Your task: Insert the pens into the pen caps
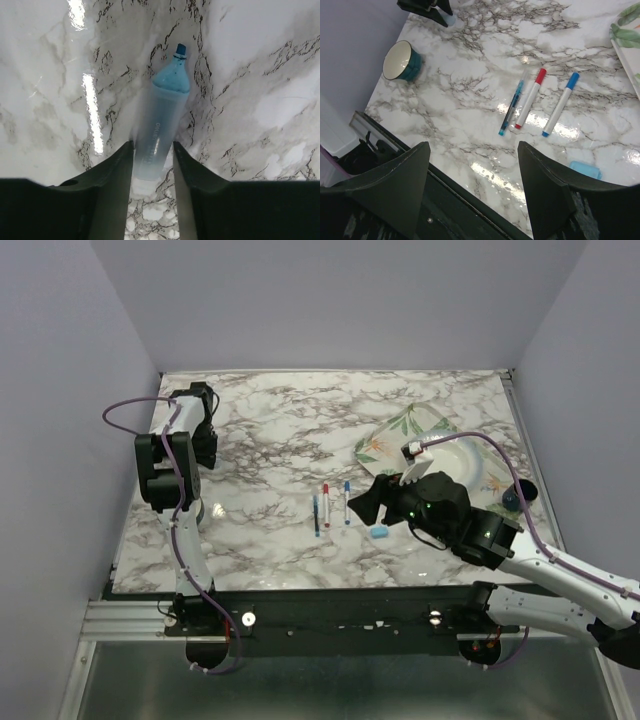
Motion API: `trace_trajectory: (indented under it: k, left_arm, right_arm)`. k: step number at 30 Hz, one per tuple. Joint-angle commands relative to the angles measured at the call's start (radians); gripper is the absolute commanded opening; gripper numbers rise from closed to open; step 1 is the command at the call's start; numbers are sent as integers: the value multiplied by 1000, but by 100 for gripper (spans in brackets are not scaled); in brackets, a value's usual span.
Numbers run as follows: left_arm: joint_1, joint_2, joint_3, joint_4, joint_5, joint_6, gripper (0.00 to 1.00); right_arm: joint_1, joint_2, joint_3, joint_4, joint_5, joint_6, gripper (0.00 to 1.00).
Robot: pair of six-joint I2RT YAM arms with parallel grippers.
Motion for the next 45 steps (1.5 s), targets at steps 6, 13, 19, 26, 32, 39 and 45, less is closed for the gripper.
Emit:
trace_trajectory:
  k: [6, 13, 19, 26, 32, 39, 45]
  left_arm:
    - [-18, -39, -176, 139, 49, 129, 15]
    - [-76, -205, -273, 238, 67, 368, 0]
    - [-158, -426, -464, 407, 192, 563, 0]
    - [-308, -731, -690, 639, 409, 818, 0]
    - [-400, -1065, -939, 929, 674, 925, 0]
    - [-478, -1231, -1023, 953, 765, 994, 0]
    - [-520, -1303, -1043, 970, 782, 1002, 0]
  right_arm:
    - [5, -22, 54, -22, -5, -5, 78]
    - [5, 11, 75, 17, 12, 18, 77]
    - [0, 83, 110, -2, 75, 36, 77]
    - [-130, 165, 204, -6, -41, 59, 76]
    - [-181, 226, 261, 43, -148, 33, 74]
    - [-182, 327, 318, 61, -221, 47, 72]
    - [-182, 396, 339, 116, -316, 84, 69]
